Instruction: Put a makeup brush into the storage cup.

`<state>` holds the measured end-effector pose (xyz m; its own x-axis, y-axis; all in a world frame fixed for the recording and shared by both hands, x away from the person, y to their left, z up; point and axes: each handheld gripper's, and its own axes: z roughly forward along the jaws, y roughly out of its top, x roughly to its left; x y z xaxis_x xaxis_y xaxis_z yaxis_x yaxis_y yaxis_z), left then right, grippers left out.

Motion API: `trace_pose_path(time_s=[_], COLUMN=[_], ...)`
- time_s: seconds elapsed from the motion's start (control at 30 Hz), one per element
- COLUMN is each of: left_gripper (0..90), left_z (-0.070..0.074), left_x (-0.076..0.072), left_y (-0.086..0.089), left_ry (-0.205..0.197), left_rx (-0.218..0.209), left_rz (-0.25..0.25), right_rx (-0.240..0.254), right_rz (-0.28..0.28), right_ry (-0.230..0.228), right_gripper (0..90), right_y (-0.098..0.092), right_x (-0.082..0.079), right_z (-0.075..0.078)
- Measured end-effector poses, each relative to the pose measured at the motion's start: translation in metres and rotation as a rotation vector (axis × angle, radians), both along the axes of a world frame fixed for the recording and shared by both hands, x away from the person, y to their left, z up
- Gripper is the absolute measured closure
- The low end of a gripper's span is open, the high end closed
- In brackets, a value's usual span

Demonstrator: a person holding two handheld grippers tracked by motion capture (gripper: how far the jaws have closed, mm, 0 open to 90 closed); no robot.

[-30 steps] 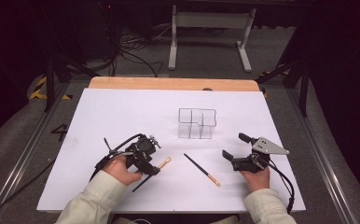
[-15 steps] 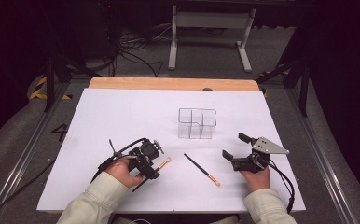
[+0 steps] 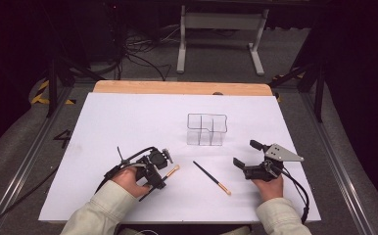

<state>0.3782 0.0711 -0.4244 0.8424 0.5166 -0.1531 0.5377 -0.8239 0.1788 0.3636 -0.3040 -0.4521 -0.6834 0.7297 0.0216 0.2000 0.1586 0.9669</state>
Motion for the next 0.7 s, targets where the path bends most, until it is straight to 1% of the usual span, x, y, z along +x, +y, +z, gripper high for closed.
trace_pose_path(time_s=[0.07,0.1,0.17,0.27,0.33,0.5,0.57,0.7], left_gripper=[65.1,65.1,68.1,77.0,81.3,81.9,82.1,82.4], left_z=[0.0001,0.0,-0.0001,-0.0004,-0.0005,-0.0004,-0.0004,-0.0005], left_x=[-0.0002,-0.0004,-0.0013,-0.0022,-0.0018,-0.0021,-0.0015,-0.0012], left_y=[-0.0002,-0.0002,-0.0004,-0.0009,-0.0007,-0.001,-0.0004,0.0001], left_ry=[0.004,0.0,-0.009,-0.034,-0.039,-0.038,-0.031,-0.032], left_rx=[0.005,0.009,0.022,0.042,0.049,0.052,0.048,0.043], left_rz=[0.005,0.005,0.008,0.023,0.029,0.037,0.043,0.049], right_rx=[0.0,-0.002,-0.003,-0.005,-0.008,-0.009,-0.008,-0.016], right_rz=[0.001,0.001,0.001,0.002,0.005,0.006,0.006,0.003], right_ry=[0.001,-0.002,-0.003,-0.004,-0.006,-0.005,-0.006,-0.005], right_gripper=[2.1,2.1,2.3,2.5,2.5,2.6,2.7,3.0], right_y=[0.0002,0.0002,0.0005,0.0007,0.001,0.0011,0.0012,0.0011], right_x=[-0.0001,0.0001,0.0,-0.0002,-0.0002,-0.0002,-0.0001,-0.0004], right_z=[0.0,-0.0001,-0.0002,-0.0002,-0.0003,-0.0004,-0.0004,-0.0002])
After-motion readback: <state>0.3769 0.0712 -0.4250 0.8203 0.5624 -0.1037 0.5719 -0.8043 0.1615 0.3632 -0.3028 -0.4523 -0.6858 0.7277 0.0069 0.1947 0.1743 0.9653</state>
